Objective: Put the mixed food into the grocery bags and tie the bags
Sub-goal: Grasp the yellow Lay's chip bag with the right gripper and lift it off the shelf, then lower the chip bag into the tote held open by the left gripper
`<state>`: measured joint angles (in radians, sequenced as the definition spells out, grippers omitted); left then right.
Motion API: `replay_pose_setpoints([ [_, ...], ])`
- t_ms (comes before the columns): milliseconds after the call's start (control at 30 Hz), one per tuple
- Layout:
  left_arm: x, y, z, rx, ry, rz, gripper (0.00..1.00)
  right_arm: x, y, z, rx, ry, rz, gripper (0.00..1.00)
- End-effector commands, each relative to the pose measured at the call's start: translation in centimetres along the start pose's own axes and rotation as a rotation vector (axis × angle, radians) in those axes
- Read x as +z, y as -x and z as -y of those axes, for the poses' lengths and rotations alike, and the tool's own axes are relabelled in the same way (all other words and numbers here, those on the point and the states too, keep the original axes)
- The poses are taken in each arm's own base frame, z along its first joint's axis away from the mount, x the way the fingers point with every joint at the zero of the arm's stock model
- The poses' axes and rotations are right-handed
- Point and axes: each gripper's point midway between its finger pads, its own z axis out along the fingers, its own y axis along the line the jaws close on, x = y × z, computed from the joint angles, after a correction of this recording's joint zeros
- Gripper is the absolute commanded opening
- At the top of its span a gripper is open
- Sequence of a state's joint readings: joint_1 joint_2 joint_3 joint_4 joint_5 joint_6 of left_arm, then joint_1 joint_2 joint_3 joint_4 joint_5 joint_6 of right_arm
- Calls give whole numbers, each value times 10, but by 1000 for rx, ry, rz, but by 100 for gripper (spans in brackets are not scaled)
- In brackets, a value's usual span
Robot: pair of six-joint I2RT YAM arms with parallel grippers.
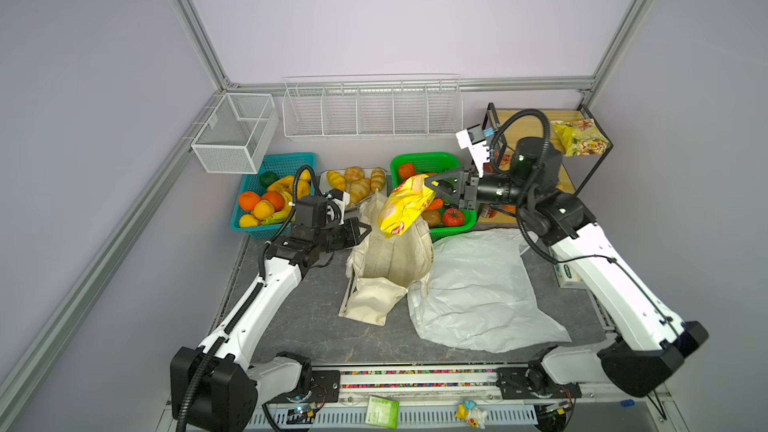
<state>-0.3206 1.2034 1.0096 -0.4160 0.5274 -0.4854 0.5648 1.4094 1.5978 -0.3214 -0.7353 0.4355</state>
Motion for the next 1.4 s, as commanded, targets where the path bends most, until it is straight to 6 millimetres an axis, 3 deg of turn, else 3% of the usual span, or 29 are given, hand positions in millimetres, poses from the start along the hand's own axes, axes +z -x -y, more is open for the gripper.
replay_pose_setpoints([
  [0, -1, 8, 2, 18, -10, 36, 0, 15, -35, 26, 5, -21, -99, 6],
  [100, -2, 8, 2, 21, -9, 37, 0, 26, -58, 51, 29, -57, -164, 6],
  [233, -3, 8, 3, 25, -13, 39, 0, 39, -70, 67, 42, -65, -220, 6],
  [433, -1, 8, 3, 24, -13, 34, 0, 57, -72, 43, -29, 56, -275, 6],
  [567, 1, 8, 5, 14, -26, 24, 0, 66, -88, 29, -75, 137, -335, 6],
  [800, 3, 9, 15, -5, -79, 6, 0, 68, -126, 52, -117, 103, -451, 6],
  [900, 4, 9, 15, -13, -85, 0, 0, 76, -135, 48, -123, 128, -472, 6],
  [1033, 5, 9, 15, -16, -85, 0, 0, 87, -135, 37, -167, 151, -471, 6],
  [1267, 2, 10, 18, -18, -94, 2, 0, 95, -121, 53, -203, 46, -384, 6],
  [1367, 1, 11, 24, -32, -127, 4, 0, 99, -138, 63, -182, 34, -393, 6],
])
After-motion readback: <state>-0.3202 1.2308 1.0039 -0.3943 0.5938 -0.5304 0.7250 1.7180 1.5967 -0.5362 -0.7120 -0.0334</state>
